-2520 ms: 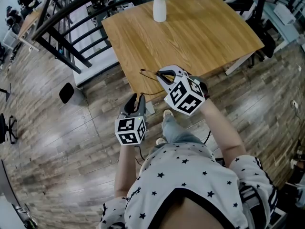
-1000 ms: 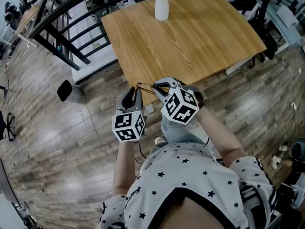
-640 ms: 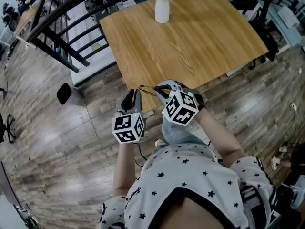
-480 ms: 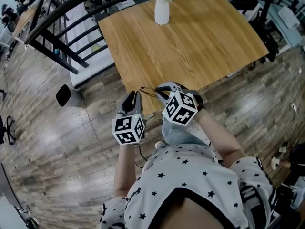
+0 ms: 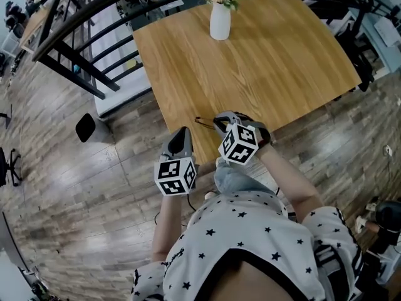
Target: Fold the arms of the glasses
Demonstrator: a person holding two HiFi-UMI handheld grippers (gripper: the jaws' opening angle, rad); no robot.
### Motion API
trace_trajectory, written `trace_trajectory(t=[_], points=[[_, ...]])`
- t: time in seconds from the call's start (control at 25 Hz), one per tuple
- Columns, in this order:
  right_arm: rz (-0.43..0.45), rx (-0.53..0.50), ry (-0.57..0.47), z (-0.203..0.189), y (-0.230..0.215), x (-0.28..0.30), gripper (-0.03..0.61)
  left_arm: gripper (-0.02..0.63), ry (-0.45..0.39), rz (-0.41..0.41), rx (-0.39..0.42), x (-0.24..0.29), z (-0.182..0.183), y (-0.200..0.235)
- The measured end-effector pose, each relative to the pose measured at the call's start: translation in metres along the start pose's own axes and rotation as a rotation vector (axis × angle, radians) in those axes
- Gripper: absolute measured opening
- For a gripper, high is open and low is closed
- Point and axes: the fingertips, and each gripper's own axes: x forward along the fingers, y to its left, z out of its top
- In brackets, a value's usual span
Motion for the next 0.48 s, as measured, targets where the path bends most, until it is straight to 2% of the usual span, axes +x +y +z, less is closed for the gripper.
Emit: trace_trajectory(t=[0.48], points=[[0.031, -0.094, 0.075, -0.022, -0.021, 0.058, 0.02, 0.006, 0.015, 0.031, -0.046, 0.016, 0.003, 0.013]])
